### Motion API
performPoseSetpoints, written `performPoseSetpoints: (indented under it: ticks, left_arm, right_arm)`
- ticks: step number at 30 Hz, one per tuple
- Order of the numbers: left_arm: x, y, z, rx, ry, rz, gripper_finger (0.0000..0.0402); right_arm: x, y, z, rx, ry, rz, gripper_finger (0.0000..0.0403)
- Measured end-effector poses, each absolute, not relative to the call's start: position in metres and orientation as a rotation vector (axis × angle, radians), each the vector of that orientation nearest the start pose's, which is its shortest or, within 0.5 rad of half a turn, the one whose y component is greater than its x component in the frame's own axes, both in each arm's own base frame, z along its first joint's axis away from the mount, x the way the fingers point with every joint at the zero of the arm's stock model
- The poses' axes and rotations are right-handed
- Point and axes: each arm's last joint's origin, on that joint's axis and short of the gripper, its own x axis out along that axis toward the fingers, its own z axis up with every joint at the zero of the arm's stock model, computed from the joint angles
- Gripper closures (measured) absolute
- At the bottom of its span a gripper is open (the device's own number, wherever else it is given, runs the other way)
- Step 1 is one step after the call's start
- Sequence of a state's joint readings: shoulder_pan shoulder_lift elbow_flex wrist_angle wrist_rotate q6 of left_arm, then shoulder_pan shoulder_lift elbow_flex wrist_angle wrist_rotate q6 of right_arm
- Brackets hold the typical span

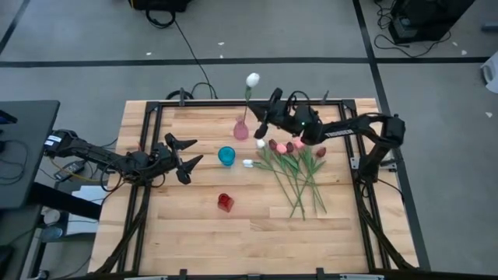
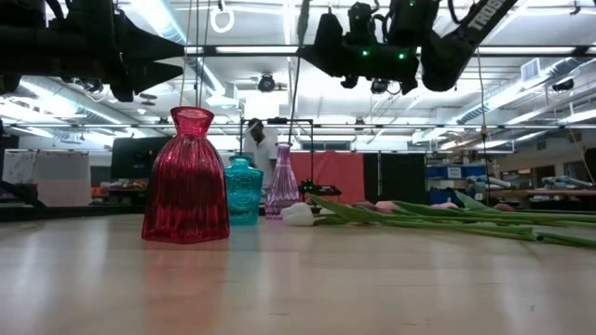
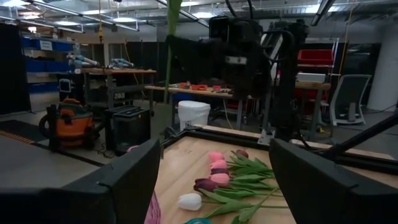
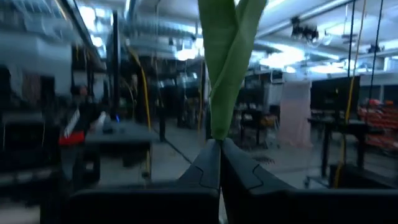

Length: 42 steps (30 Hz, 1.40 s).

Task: Sort flowers into vase by color
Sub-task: Put the middle white flower into the violet vase

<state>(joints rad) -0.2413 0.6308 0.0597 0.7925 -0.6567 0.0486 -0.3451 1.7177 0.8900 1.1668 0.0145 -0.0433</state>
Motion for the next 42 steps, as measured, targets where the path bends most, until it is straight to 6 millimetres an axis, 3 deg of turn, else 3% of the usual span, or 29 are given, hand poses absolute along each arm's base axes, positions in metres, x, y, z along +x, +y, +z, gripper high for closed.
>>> performPoseSetpoints:
  ticks: [10,23,26,32,42]
  left_arm:
    - [0.134,-0.015,0.197,-0.049,-0.19,0.423,0.0094]
    - [0.134,-0.015,0.197,-0.046,-0.19,0.425,0.0094]
    - [0.134,-0.014,0.197,-0.035,-0.188,0.434,0.0094]
    - [0.134,-0.014,0.197,-0.032,-0.186,0.449,0.0094]
    - [0.134,-0.014,0.198,-0.031,-0.189,0.448,0.0094]
  right_arm:
    - [0.344,-0.135,0.269,-0.14,-0.391,-0.364,0.0393]
    - [0.345,-0.141,0.261,-0.149,-0.3,-0.399,0.0393]
    - [0.349,-0.144,0.25,-0.137,-0.249,-0.405,0.0388]
    - [0.358,-0.148,0.219,-0.112,-0.104,-0.403,0.0343]
    - [0.345,-0.148,0.226,-0.077,0.2,-0.393,0.0233]
